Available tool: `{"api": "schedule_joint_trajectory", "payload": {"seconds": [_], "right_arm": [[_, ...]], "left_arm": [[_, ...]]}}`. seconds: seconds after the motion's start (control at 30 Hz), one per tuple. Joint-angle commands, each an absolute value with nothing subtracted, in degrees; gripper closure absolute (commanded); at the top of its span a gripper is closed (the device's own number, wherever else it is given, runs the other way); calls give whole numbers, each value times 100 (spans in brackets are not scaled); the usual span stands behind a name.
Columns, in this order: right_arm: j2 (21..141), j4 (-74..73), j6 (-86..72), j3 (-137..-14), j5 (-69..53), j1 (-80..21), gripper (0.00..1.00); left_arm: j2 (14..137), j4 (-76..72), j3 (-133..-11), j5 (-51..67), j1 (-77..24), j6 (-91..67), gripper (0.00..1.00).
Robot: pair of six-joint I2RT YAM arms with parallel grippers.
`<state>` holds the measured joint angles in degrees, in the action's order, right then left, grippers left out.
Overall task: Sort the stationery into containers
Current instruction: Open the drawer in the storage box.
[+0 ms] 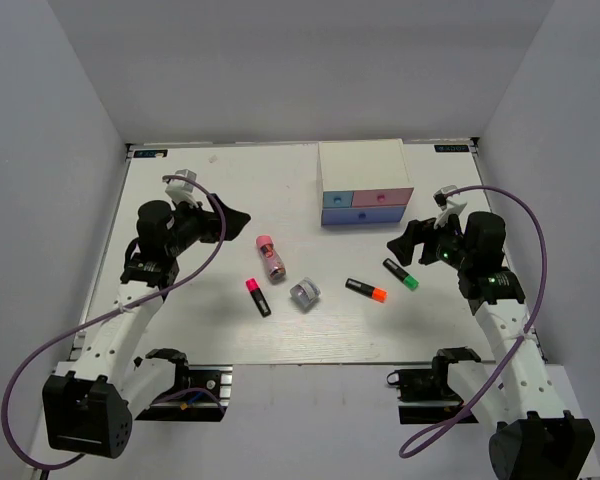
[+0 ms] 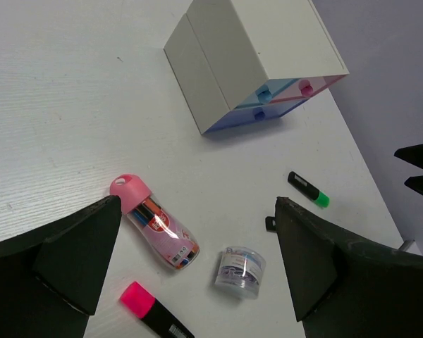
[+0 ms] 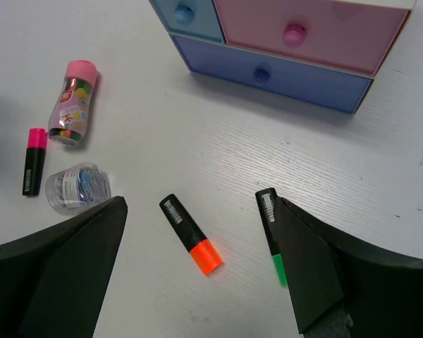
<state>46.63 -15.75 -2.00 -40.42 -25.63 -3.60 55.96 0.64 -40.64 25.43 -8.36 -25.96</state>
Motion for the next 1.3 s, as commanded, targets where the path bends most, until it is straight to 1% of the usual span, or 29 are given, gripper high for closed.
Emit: {"api": "schedule_joint_trajectory", "payload": {"seconds": [0.0, 0.07, 0.1, 0.2, 0.3, 0.4, 0.5, 0.67, 0.73, 0.87, 0.93, 0.97, 1.0, 1.03, 1.07, 1.1, 1.13, 1.2, 1.23, 1.27], "right_arm": [[4579, -1494, -176, -4060, -2593, -334, 10], [4544, -1520, -35, -4034, -2689, -352, 10], [4535, -1538, 200, -4025, -2794, -369, 10], [4509, -1713, 702, -4034, -3083, -352, 10], [4430, -1819, 1273, -3964, -3321, -360, 10], [4395, -1863, 1538, -3964, -3157, -387, 10], [4403, -1925, 1573, -3999, -2963, -404, 10], [4280, -1829, 1468, -3990, -2637, -413, 10], [4271, -1793, 1363, -3981, -2462, -413, 10], [4263, -1557, 1143, -3990, -1603, -413, 10], [4272, -1538, 1134, -3981, -1451, -404, 10], [4298, -1547, 1142, -3990, -1407, -413, 10], [4324, -1573, 1177, -3990, -1424, -413, 10], [4350, -1625, 1273, -3999, -1493, -413, 10], [4403, -1730, 1335, -4051, -1851, -413, 10], [4412, -1810, 1414, -4060, -1985, -404, 10], [4438, -1854, 1398, -4121, -2126, -404, 10], [4421, -1820, 1310, -4096, -2197, -404, 10], [4412, -1767, 1283, -4035, -2241, -422, 18], [4325, -1732, 1275, -4017, -2267, -422, 34]], "left_arm": [[5599, -114, -4017, 2769, -826, -2636, 0], [5651, -245, -4017, 2979, -826, -2637, 0], [5651, -298, -4017, 3032, -826, -2637, 6], [5713, -518, -4017, 3295, -879, -2742, 15], [5774, -877, -3903, 3629, -879, -3031, 22], [5958, -1211, -3902, 3971, -931, -3313, 23], [6178, -1213, -3973, 4025, -1037, -3384, 23], [6591, -853, -4385, 3648, -1528, -3270, 15], [6767, -652, -4578, 3351, -1730, -3217, 15], [7180, -501, -4895, 2717, -2258, -3217, 15], [7417, -571, -4974, 2383, -2583, -3295, 18], [7496, -693, -5044, 2286, -2688, -3296, 21], [7567, -755, -5045, 2050, -2785, -3383, 21], [7715, -808, -5097, 1909, -2978, -3453, 23], [7786, -869, -5098, 1768, -3058, -3454, 25], [7857, -957, -5159, 1471, -3146, -3506, 32], [7927, -958, -5159, 1285, -3294, -3620, 35], [8085, -1176, -5090, 751, -3436, -3787, 45], [8086, -1352, -5028, 634, -3558, -3962, 48], [8182, -1501, -5027, 511, -3620, -4051, 51]]}}
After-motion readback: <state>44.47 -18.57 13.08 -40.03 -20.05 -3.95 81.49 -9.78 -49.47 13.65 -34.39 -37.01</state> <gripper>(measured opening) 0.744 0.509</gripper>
